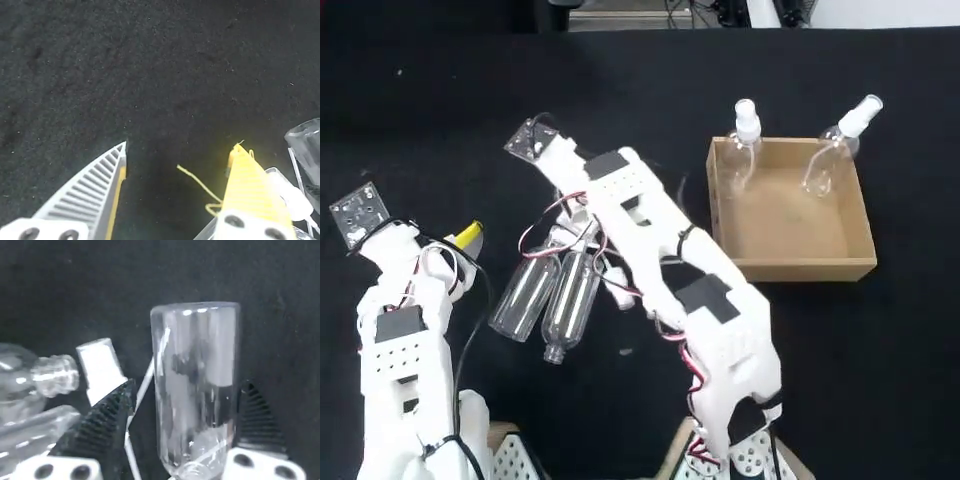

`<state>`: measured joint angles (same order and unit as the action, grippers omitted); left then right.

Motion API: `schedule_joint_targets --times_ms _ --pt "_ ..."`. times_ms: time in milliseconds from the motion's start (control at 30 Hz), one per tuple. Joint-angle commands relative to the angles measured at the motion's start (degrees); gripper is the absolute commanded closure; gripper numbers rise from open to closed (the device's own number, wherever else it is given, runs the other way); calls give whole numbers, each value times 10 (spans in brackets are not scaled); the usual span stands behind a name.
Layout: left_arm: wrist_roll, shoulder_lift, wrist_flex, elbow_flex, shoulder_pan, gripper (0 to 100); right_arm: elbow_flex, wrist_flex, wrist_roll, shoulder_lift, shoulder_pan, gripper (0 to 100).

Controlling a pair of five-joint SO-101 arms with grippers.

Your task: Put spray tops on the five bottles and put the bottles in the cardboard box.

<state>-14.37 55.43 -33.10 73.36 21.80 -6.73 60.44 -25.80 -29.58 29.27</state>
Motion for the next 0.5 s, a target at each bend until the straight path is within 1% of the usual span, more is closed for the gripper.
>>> schedule_joint_targets --times_ms 0,133,167,200,300,367,467 --pt "-6 8 9 -36 7 700 -30 0 -17 -2 -16 714" --pt "-6 8 9 -36 7 700 -30 1 -17 -7 -18 723" --pt "-6 8 9 -36 7 700 -30 1 -15 -6 -19 750" --pt "-6 8 9 -36 7 700 -30 1 -15 -3 -19 796" --pt "-6 8 9 -36 7 700 -30 3 -14 16 -19 995" --pt "-6 8 8 -36 7 700 -30 16 -14 46 -21 954" --pt "-6 8 8 -36 7 700 -30 53 -14 118 -35 991"
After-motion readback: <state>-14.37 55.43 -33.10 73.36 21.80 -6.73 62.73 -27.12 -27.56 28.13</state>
